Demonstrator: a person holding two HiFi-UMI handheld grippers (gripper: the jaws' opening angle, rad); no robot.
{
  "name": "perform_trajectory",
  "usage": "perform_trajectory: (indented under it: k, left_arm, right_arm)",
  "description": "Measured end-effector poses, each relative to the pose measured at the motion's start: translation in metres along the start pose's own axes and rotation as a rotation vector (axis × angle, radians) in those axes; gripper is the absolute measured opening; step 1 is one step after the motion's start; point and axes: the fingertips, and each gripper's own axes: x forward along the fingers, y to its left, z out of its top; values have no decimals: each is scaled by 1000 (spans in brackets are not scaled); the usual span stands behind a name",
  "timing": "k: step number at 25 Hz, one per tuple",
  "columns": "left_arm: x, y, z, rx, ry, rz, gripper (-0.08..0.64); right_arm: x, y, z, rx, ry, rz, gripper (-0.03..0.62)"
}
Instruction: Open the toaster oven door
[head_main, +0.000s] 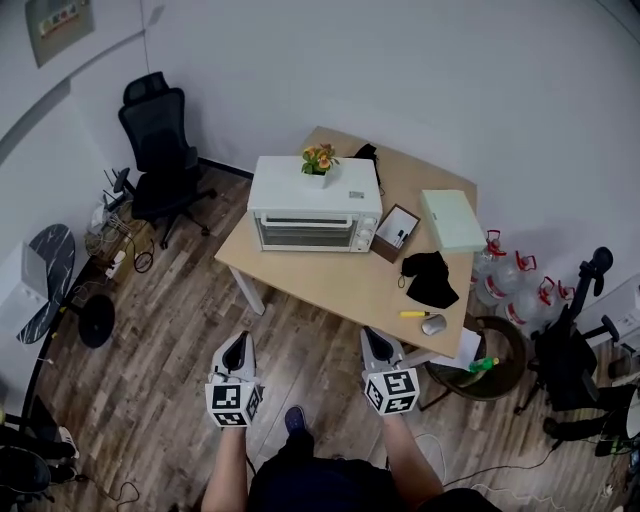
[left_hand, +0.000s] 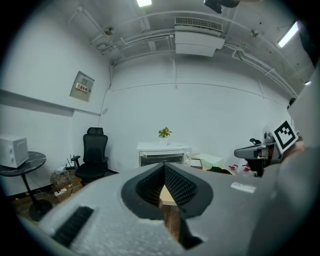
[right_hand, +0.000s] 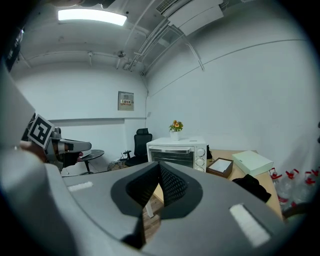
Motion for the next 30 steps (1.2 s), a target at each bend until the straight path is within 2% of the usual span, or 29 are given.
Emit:
perform_trajectory:
  k: [7, 10, 14, 20, 30]
  left_arm:
    - [26, 6, 15, 17, -10, -49, -5]
    - [33, 10, 19, 5, -17, -66, -5]
    - [39, 15, 23, 8, -18, -92, -5]
    - [48, 27, 31, 28, -26, -121, -5]
    - [68, 29, 34, 5, -25, -155, -5]
  right_arm:
    - [15, -5, 11, -33, -8, -49, 11]
    - [20, -5, 15, 5, -28, -63, 11]
    - [27, 1, 15, -15, -16, -73, 11]
    - [33, 4, 17, 22, -25, -95, 11]
    - [36, -5, 25, 17, -30, -129, 11]
